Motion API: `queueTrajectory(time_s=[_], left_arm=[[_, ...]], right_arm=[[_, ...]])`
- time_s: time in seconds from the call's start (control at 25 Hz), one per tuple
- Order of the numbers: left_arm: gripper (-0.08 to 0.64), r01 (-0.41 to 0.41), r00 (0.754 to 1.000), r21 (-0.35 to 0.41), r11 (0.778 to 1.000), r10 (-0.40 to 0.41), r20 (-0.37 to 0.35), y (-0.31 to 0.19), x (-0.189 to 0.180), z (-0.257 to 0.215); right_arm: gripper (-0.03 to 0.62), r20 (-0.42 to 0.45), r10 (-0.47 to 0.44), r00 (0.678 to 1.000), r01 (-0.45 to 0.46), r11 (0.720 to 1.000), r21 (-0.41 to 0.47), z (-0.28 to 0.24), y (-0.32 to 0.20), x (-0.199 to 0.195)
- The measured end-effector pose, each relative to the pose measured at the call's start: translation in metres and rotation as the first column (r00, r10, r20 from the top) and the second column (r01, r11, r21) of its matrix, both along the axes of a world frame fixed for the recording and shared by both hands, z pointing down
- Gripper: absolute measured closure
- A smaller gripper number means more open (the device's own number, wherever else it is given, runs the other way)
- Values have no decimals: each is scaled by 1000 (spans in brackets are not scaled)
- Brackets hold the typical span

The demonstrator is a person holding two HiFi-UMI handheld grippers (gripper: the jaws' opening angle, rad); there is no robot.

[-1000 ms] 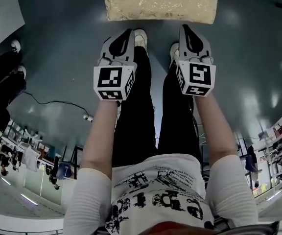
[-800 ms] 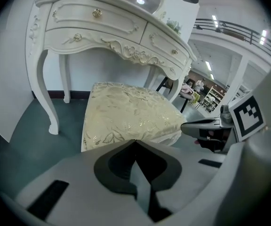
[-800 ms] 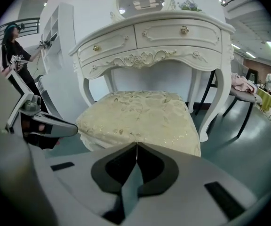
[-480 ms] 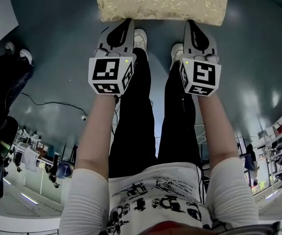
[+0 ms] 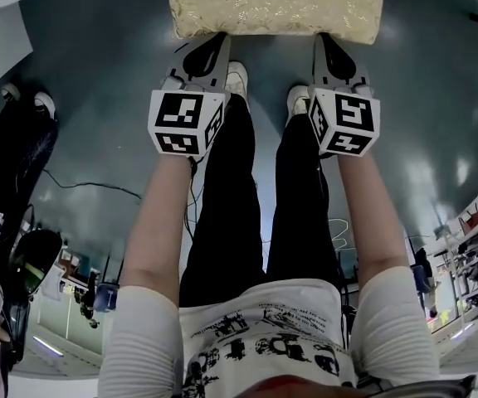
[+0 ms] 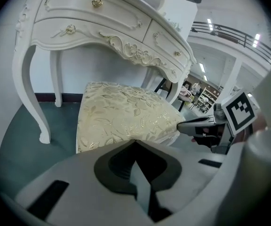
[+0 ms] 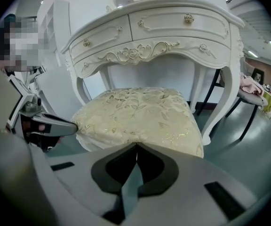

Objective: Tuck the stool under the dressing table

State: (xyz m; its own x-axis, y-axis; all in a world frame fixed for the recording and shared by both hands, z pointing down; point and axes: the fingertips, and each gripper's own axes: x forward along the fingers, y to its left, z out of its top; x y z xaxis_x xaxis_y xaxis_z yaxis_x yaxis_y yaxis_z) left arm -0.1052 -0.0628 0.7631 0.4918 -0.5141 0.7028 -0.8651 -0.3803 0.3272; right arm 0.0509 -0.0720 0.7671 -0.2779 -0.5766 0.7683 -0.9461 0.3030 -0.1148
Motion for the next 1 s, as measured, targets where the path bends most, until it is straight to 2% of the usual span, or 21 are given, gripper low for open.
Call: queueTrajectory(time_s=[0.28, 1.0], left_arm=[[540, -23, 1000, 41, 999, 22, 12, -35, 16, 7], [540, 36, 999, 136, 990, -40, 27, -125, -5, 11]], right_arm=[[574, -21, 28, 999, -27, 998, 61, 6, -38, 15], [574, -44, -35, 998, 39, 993, 107, 10, -126, -6]])
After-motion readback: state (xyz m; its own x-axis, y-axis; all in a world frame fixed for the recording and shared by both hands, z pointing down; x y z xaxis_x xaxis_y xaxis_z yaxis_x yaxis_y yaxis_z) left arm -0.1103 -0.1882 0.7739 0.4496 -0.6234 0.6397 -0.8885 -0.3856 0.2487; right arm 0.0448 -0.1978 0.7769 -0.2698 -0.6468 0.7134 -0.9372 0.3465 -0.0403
